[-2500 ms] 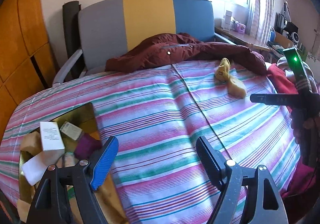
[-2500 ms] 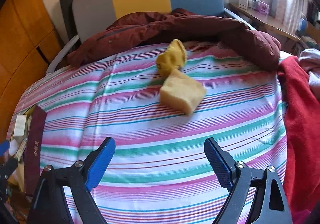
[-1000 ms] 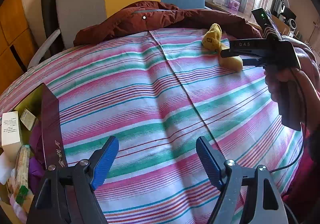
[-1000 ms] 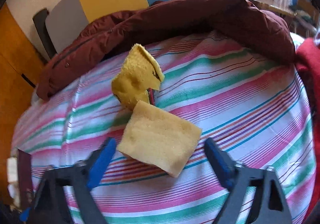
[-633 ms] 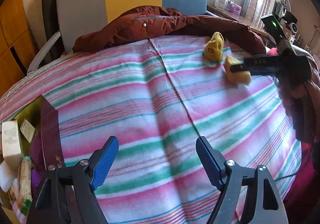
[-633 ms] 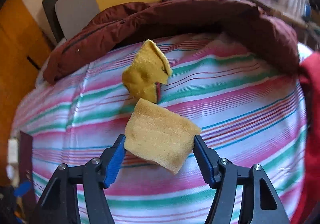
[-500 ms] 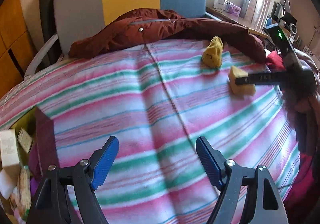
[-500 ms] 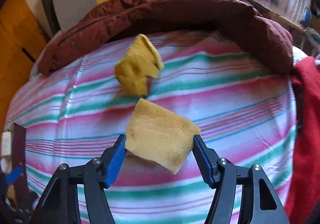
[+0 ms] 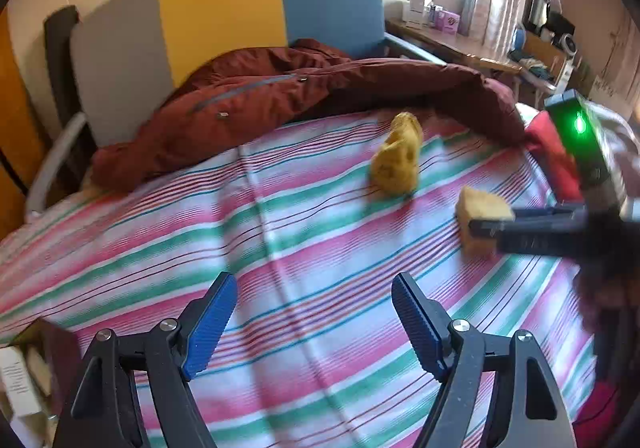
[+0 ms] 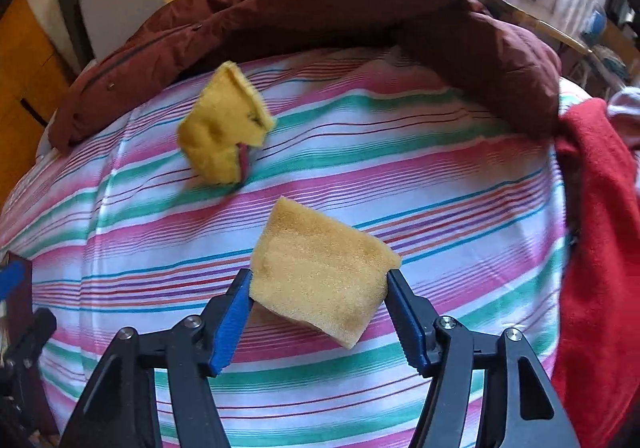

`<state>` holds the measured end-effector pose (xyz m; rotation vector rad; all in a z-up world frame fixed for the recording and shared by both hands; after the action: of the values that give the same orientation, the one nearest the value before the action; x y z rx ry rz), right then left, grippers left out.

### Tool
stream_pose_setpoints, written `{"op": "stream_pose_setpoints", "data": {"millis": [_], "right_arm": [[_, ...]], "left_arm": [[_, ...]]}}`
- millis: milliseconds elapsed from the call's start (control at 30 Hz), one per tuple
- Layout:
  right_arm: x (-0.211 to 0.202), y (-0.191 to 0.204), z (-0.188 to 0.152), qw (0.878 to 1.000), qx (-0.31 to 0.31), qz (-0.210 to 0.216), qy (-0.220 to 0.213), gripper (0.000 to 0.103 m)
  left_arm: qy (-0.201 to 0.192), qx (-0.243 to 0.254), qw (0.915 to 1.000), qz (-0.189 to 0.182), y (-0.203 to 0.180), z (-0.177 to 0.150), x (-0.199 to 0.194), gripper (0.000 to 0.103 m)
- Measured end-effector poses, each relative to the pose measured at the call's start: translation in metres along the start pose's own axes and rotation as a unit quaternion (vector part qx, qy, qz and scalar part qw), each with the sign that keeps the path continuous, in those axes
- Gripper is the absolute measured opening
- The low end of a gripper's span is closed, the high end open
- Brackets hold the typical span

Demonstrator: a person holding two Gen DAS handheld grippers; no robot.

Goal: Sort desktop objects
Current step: 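Hold the tan sponge in the right gripper while the left grasps the mustard sock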

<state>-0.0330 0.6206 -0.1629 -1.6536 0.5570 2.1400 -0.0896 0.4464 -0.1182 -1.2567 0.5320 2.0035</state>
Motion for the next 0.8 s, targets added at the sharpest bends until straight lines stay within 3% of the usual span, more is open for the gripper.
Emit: {"op": "stream_pose_setpoints", "data": {"millis": [100,167,367,567,800], "right_arm": [[0.003,-0.012,-0.001,1.0,0.013,-0.013,0.006,0.066],[0.003,-0.016,-0.001,1.0,0.023,0.001,0.009,0.066],[0.004,-0.016,0.001,1.0,0.024,0.004,0.009,0.067],[0.006,-0.012,0.003,1.0,0.025,0.01,0.01,0.067],[0.006,-0.01,0.003,1.0,0.023,0.009,0.011,0.069]], "left_arm": [[-0.002,0.001,0.9994,-0.036,-0.011,0.021,0.007,0.077],[-0.007,0.005,0.9988,-0.048,-0.018,0.032,0.011,0.074],[-0.015,0.032,0.9982,-0.048,-0.041,0.067,0.032,0.074],[-0.007,0.056,0.9982,-0.017,-0.056,0.088,0.065,0.074],[-0.015,0.072,0.9969,-0.026,-0.071,0.104,0.083,0.074]]}}
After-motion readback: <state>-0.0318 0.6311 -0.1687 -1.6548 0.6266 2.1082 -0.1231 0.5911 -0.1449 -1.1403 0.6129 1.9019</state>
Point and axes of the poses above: each gripper's, at about its wrist camera, not at the fingertips, and x roughly the way its jaws point, y to its left, z to its top, the point moved 7 cm from there along x, roughly the way its jaws point, and after that the axes turned 10 degrees about y, right-handed, at the moved point
